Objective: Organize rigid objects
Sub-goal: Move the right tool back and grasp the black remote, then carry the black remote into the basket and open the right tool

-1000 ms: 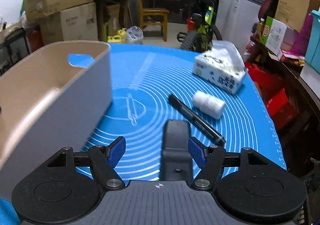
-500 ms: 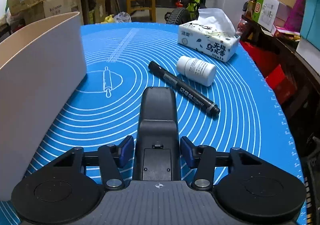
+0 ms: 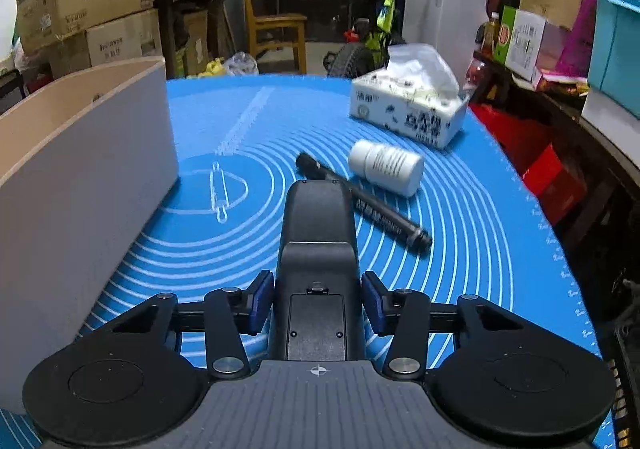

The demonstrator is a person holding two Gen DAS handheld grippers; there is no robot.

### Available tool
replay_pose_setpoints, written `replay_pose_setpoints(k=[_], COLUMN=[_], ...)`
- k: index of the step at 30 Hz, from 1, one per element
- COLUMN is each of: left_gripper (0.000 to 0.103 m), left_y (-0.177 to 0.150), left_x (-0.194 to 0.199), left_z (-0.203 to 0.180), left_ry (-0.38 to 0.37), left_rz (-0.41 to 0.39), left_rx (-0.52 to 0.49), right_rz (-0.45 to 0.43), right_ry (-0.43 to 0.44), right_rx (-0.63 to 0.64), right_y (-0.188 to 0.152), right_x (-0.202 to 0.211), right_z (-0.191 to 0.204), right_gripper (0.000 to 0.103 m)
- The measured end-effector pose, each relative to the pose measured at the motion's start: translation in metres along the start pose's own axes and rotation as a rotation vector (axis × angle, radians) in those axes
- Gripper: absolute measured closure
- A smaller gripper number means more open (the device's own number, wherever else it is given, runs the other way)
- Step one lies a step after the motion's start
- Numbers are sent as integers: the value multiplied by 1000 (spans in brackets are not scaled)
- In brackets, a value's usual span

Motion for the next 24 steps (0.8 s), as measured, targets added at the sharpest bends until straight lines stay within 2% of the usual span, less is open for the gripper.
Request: replay_pose_setpoints(k=[7, 16, 24], left_gripper=[94, 95, 94], left_y=[0, -1, -1], left_x=[0, 0, -1], left_z=[0, 1, 2], left_ry=[1, 1, 4], left_rz=[0, 0, -1], left_rx=[-1, -4, -7], right_rz=[-83, -210, -246], right_ry=[25, 118, 215], right_rx=[13, 75, 139], right_y=[22, 63, 88], right_x=[21, 59, 71], right_z=[11, 56, 103], right_gripper=[50, 50, 50])
Point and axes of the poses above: each gripper's, at about its wrist camera, not at the fingertips, and x roughly against the way its jaws point, z to its left, y to its top, the point moved 6 cm from there along -x, roughly the way its jaws point, and after that the axes turned 7 degrees about y, right-handed, at the moved point
